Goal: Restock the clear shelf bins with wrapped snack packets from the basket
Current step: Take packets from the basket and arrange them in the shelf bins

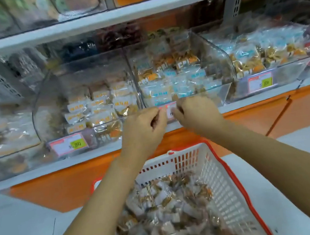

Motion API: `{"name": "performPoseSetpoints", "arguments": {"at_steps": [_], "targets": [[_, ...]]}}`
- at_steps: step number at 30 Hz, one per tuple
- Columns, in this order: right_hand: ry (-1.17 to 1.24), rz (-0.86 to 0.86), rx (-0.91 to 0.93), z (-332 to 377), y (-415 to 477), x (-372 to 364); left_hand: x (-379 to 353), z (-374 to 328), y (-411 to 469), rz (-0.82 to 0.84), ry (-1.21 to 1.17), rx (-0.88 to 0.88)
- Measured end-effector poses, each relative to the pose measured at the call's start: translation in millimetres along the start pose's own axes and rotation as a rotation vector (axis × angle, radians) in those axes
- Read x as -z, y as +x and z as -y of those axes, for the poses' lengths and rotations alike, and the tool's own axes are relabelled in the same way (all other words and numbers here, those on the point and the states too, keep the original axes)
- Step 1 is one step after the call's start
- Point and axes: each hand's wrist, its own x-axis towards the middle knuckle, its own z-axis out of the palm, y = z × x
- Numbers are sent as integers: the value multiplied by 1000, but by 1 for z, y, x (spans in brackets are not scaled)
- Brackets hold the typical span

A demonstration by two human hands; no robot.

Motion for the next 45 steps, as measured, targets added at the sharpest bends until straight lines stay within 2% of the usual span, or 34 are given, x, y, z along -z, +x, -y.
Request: {"name": "performPoseSetpoints", "arguments": {"at_steps": [2,6,9,11,14,17,22,26,30,33,37,40,42,44,45], "targets": [[-9,93,69,10,-22,-22,2,14,-38,104,37,136],[-17,389,94,21,-59,-83,-6,55,-120,516,158,542],[65,680,-43,16,-90,-152,-16,73,-176,868,222,720],[143,776,-165,8,-114,-191,-20,79,-206,965,165,846],[178,847,-348,8,-152,-232,-20,86,-234,976,190,901],[268,782,-511,7,-173,-262,-20,92,-243,933,183,939],[304,866,-481,1,-171,-251,-25,90,-237,914,164,973],[394,790,-483,-2,-181,-255,-31,86,-238,884,125,974],[296,672,-519,3,-180,-247,-30,84,-244,919,146,955],[207,654,-533,5,-178,-245,-28,80,-245,928,152,938],[87,662,-435,7,-177,-230,-28,77,-242,851,83,972],[127,618,-390,10,-169,-205,-31,72,-233,786,16,1003],[246,514,-378,11,-153,-181,-33,63,-222,706,-173,1135],[365,385,-225,16,-138,-149,-33,50,-204,615,-616,1375],[381,331,-108,20,-131,-132,-30,43,-194,569,-840,1424]]}}
